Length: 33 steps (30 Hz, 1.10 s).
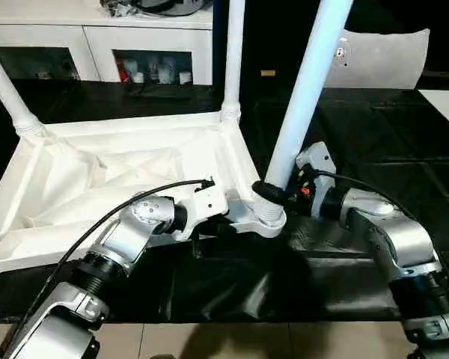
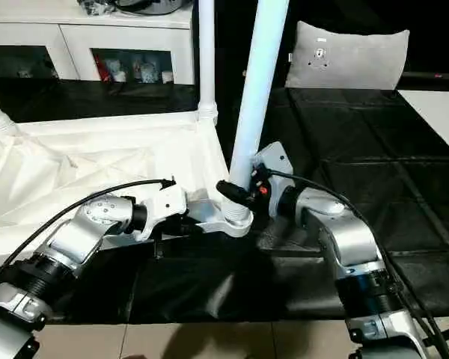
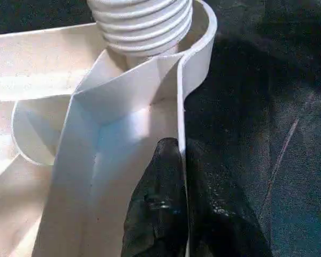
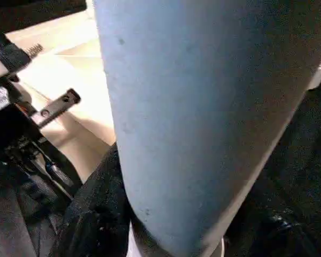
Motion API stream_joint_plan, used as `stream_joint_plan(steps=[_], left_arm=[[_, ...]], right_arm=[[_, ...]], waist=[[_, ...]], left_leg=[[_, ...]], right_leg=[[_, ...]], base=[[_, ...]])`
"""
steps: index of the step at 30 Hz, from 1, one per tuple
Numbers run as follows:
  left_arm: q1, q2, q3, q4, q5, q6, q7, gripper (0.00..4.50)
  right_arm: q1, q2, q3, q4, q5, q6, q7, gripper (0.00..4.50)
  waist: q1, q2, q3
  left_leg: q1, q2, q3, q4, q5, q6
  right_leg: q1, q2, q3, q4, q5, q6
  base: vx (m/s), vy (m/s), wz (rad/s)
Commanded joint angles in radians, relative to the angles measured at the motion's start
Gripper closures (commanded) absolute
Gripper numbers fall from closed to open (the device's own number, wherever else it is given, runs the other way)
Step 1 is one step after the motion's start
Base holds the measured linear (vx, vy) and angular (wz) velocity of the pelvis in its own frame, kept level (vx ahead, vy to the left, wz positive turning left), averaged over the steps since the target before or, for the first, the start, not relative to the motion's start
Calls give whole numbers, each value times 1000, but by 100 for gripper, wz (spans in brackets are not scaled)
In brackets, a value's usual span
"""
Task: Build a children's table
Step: Insert table leg to table base
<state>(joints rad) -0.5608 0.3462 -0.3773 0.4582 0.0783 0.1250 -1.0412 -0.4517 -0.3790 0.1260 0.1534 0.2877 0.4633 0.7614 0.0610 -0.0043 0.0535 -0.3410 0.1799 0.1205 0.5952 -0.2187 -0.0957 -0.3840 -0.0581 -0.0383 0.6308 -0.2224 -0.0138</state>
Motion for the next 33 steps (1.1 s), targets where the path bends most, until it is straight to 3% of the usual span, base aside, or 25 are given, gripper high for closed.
stream_joint_plan(steps=[1,5,7,11,17,19,22,24,33], left_arm=[[12,-13,15,52,-20,-9,24,404],[-4,-22,20,83,-18,-16,37,372],[-5,-19,11,88,-10,-23,30,349],[-7,-7,-7,105,22,-19,26,346],[-13,0,-18,131,43,-28,30,346],[-16,-1,-19,141,45,-34,32,383],[-21,-10,-9,155,37,-33,35,388],[-24,-10,-13,159,38,-34,27,427],[-32,2,-46,179,64,-63,-13,450]], right_arm=[[-12,-9,-11,10,-6,-4,0,264],[-10,-12,-10,9,-6,0,2,264],[-8,-12,-11,11,-9,-4,-3,264],[-6,-6,-17,13,-6,-5,-3,264],[-9,0,-9,26,-11,2,-2,264],[-14,-3,0,37,-17,12,5,264],[-23,-9,12,57,-27,18,13,264],[-31,-9,12,67,-27,24,16,264],[-66,-15,31,134,-40,24,61,264]], waist=[[6,-16,-55],[8,-7,-55],[7,-8,-55],[8,-5,-56],[6,-8,-51],[6,-7,-51],[5,-8,-52],[7,-8,-51],[5,-11,-50]], left_leg=[[-15,29,18,-68,-45,47],[-12,32,15,-71,-73,32],[-11,33,15,-72,-81,28],[-13,33,14,-72,-76,27],[-13,33,14,-77,-125,14],[-13,32,14,-77,-132,13],[-13,33,14,-77,-132,14],[-13,33,14,-77,-133,15],[-15,34,14,-79,-131,18]], right_leg=[[62,-74,44,-75,-56,-226],[58,-73,44,-78,-96,-214],[57,-73,44,-80,-96,-212],[57,-73,45,-80,-85,-210],[54,-74,45,-89,-184,-194],[53,-75,45,-90,-199,-191],[51,-75,45,-90,-200,-191],[50,-75,45,-91,-202,-191],[50,-76,45,-91,-211,-190]], base=[[0,0,0],[0,0,0],[0,0,0],[0,0,0],[0,0,0],[0,0,0],[0,0,0],[0,0,0],[0,0,0]])
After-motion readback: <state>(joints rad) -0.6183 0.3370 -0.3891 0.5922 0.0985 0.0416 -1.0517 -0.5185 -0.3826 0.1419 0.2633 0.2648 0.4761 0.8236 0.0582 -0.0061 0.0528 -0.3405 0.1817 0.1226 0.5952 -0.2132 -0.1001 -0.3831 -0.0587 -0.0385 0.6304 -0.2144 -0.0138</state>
